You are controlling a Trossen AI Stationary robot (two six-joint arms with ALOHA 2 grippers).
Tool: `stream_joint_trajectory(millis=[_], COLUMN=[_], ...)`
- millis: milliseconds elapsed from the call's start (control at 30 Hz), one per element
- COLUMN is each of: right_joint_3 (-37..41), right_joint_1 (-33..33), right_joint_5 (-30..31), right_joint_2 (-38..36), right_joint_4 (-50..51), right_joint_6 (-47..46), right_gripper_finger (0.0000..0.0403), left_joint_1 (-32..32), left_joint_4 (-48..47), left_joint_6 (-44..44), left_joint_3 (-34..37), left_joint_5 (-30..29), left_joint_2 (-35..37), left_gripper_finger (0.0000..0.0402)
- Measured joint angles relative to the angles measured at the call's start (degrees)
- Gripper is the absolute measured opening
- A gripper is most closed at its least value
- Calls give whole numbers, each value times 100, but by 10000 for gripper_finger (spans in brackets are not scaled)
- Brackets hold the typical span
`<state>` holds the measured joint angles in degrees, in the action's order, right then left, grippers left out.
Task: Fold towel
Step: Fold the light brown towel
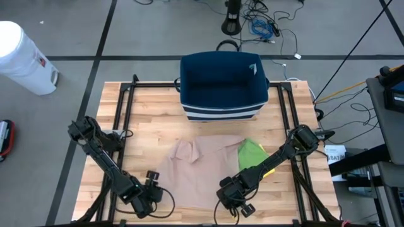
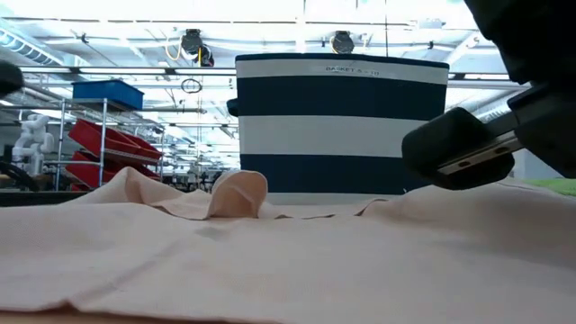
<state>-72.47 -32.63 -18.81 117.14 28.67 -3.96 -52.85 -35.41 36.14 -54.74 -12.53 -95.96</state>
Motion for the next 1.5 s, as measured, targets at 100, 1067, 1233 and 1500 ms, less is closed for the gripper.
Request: stream_joint_trajectory(millis=[100,1067,1233,1500], right_joint_3=[0,9,11,45], right_joint_1=[-8,-84,-73,-78], right_joint_5=[7,-70,-74,88], right_joint_2=[0,-2,-2,-282], right_joint_4=[30,103,98,115], right_joint_6=[-107,-287,-285,-264], right_gripper_finger=[2,0,0,0], left_joint_1=[99,158,259,511], left_joint_4=[65,1308,1280,1203], left_joint_6=[-33,-681,-959,-1389], left_joint_3=[120,715,719,619], left_joint_5=[359,395,359,249], left_joint_2=[0,17,11,-2], left_gripper_finger=[178,117,15,3])
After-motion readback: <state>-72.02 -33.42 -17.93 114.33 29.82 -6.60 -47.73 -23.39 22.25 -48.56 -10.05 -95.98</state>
